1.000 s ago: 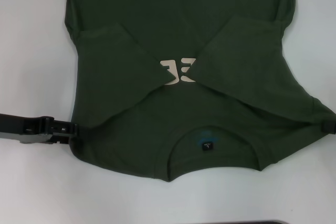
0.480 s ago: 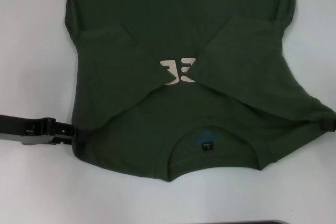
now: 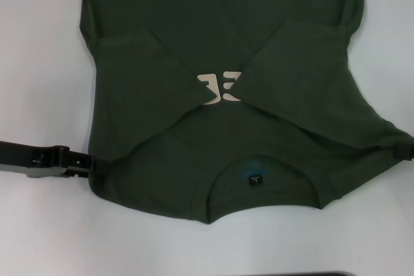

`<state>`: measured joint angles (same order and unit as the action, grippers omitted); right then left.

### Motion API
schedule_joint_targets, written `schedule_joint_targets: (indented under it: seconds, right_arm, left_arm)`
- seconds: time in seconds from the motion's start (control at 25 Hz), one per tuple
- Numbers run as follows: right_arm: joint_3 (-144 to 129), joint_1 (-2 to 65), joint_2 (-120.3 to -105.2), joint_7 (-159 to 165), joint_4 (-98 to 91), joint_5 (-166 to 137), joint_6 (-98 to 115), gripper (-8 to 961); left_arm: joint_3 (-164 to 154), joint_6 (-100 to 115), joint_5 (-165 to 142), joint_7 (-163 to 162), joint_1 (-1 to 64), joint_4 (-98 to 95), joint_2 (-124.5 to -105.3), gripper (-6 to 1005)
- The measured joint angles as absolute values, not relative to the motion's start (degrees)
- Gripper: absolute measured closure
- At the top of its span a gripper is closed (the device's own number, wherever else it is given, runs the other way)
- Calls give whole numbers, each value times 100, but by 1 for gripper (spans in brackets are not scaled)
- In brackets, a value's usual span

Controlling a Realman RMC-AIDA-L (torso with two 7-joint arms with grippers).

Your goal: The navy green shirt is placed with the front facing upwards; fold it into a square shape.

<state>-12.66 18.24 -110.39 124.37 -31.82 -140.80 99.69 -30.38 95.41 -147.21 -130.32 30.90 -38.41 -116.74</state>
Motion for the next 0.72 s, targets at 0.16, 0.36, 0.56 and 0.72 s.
schedule_joint_targets:
  seconds: [0.16,0.36,0.56,0.72]
  right_arm:
    - [-1266,1837,-11039,12448,-3181,-14071,9977,917]
    - [-1266,1839,-11038,12454,-3182,-14011,10003,917]
    - [-1266,1837,-11034,12454,-3182,-14009,10006,917]
    - [-1265,1817,-11032,12435,-3173,-14009,10007,918]
  left_arm:
    - [-3271,9385,-14721,-12990,3089,-3850,-11711,576]
    - [-3453,9314,-14721,-13027,3107,-3871,-11748,669]
    - [-3427,9314,-14721,-13029,3117,-3853,-11750,803]
    - [-3401,9337,-14714,-13029,3123,-3846,-11735,938]
